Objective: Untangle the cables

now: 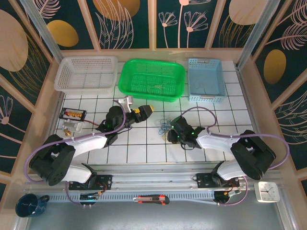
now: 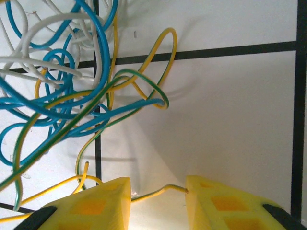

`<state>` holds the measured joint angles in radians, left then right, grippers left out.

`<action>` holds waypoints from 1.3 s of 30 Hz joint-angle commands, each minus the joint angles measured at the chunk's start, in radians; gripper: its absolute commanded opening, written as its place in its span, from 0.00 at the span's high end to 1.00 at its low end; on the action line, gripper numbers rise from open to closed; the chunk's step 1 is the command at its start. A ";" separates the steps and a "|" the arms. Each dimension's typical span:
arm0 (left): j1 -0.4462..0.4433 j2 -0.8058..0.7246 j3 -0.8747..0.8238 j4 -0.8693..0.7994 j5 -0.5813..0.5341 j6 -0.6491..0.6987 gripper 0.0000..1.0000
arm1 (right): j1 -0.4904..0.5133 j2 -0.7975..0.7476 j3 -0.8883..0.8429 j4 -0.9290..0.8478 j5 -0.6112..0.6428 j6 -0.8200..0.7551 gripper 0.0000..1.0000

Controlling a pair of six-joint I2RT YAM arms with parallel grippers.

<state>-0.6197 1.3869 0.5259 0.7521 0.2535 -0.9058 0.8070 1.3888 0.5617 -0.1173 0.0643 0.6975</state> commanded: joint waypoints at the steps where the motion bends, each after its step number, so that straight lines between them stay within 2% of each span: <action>1: 0.008 0.011 -0.012 0.047 0.012 -0.002 0.01 | 0.008 -0.012 0.015 -0.032 0.051 0.006 0.65; 10: 0.007 0.008 -0.014 0.049 0.010 -0.005 0.01 | 0.007 0.062 0.033 0.013 0.082 0.045 0.69; 16: 0.006 0.011 -0.017 0.055 0.009 -0.007 0.01 | 0.011 0.093 0.050 0.009 0.103 0.059 0.75; 20: 0.007 0.011 -0.020 0.058 0.010 -0.008 0.01 | 0.018 0.116 0.067 0.002 0.124 0.065 0.81; 24: 0.007 0.011 -0.018 0.056 0.010 -0.006 0.01 | 0.026 0.114 0.079 -0.011 0.133 0.068 0.94; 26: 0.007 0.011 -0.017 0.053 0.012 -0.004 0.01 | 0.026 0.097 0.086 -0.026 0.141 0.066 1.00; 39: 0.007 -0.014 0.018 -0.009 0.024 0.053 0.01 | 0.021 -0.231 0.201 -0.194 0.228 -0.006 1.00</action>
<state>-0.6197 1.3922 0.5163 0.7502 0.2546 -0.8894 0.8265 1.2171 0.7044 -0.2523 0.2302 0.7296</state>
